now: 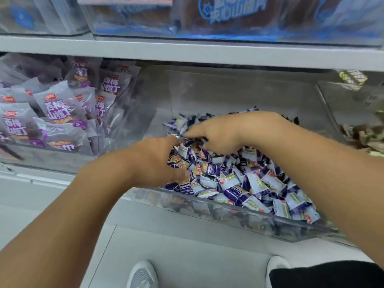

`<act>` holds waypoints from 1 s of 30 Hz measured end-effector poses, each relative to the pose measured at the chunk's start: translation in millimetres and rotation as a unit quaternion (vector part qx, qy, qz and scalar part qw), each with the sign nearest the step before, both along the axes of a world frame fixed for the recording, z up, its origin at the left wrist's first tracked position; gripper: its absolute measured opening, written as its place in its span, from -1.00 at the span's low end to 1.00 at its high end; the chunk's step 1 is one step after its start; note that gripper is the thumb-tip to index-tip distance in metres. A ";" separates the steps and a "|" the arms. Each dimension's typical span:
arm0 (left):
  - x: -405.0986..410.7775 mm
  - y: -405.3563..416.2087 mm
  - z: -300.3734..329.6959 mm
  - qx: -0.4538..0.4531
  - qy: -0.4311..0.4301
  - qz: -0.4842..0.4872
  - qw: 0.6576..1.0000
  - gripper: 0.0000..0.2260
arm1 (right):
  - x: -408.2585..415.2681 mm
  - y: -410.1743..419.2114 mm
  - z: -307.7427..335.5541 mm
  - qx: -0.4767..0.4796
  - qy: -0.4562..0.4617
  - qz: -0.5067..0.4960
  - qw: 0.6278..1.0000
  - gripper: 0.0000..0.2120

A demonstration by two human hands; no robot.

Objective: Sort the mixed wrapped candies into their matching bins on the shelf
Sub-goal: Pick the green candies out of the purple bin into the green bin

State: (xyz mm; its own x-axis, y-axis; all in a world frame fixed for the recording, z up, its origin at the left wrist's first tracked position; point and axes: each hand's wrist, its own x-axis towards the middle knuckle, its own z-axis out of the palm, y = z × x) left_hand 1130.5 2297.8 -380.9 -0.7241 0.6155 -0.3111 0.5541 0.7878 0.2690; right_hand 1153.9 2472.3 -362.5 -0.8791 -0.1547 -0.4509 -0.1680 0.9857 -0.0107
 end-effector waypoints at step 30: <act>11.2 49.0 -10.6 -0.011 -0.084 -0.183 0.979 -0.65 | 88.4 43.9 35.4 -0.048 -0.177 -0.171 0.968 -0.91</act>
State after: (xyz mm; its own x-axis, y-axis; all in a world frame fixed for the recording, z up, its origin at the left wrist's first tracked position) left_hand 1141.7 2346.8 -391.5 -0.3940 0.8154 -0.4241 0.7493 0.5522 0.3656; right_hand 1242.4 2516.2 -327.1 -0.6798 0.0625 -0.7308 0.1992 0.9746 -0.1019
